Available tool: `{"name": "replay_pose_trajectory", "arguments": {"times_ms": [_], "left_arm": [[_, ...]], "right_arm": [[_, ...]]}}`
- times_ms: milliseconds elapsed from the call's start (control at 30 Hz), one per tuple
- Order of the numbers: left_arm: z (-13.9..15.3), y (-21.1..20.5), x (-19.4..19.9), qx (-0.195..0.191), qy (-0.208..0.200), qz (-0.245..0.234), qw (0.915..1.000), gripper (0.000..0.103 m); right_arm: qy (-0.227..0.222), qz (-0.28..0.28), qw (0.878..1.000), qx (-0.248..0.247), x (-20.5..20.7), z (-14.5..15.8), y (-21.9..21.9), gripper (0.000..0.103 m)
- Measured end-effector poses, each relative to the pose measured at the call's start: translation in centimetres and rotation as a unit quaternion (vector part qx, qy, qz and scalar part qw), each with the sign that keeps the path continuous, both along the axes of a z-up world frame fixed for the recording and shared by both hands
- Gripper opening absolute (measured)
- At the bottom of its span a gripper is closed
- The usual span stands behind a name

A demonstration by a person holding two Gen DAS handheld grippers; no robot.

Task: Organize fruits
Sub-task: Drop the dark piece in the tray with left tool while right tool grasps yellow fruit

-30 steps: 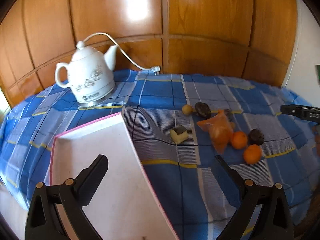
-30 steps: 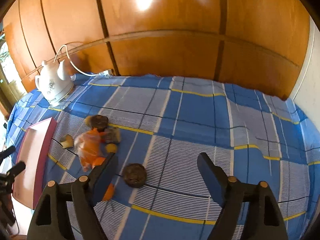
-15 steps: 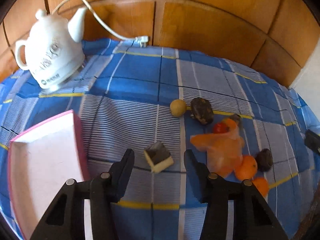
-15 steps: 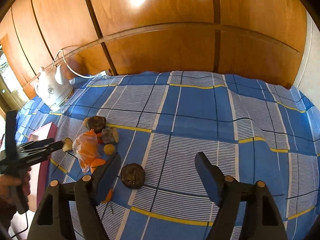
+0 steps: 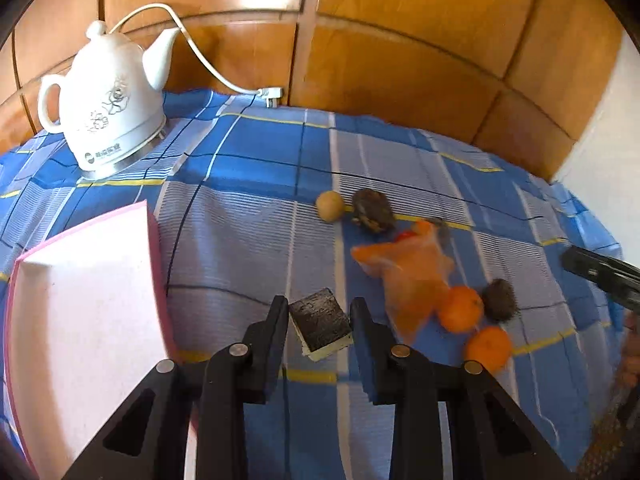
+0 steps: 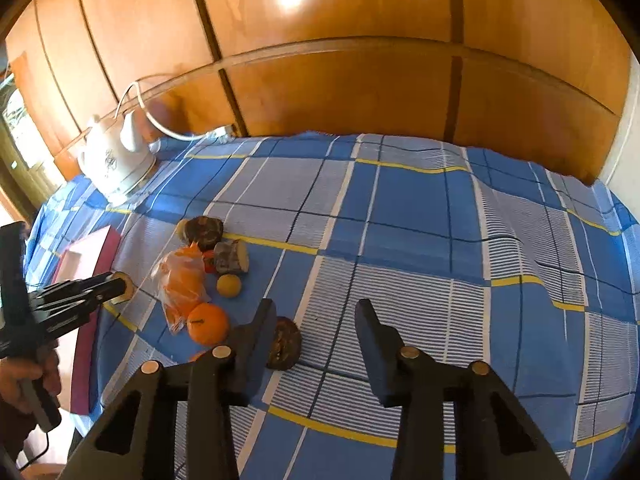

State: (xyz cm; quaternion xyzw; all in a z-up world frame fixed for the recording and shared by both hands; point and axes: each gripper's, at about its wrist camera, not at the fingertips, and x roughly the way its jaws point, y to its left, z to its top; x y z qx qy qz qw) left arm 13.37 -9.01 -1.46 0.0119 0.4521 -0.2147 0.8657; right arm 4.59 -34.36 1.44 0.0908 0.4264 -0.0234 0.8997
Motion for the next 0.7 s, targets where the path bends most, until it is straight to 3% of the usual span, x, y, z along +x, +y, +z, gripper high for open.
{"name": "replay_pose_trajectory", "arguments": {"times_ms": [300, 500, 700], "left_arm": [[1.1, 5.0, -3.6, -0.032, -0.013, 0.019, 0.9992, 0.032], [1.0, 9.0, -4.7, -0.042, -0.017, 0.056, 0.9974, 0.032], [0.5, 12.2, -4.9, -0.044, -0.017, 0.082, 0.9955, 0.032]], "right_arm": [[0.018, 0.107, 0.994, -0.012, 1.6, -0.6, 6.2, 0.038], [0.009, 0.169, 0.985, -0.031, 7.1, 0.6, 12.0, 0.038], [0.037, 0.213, 0.973, -0.085, 14.0, -0.7, 16.5, 0.038]]}}
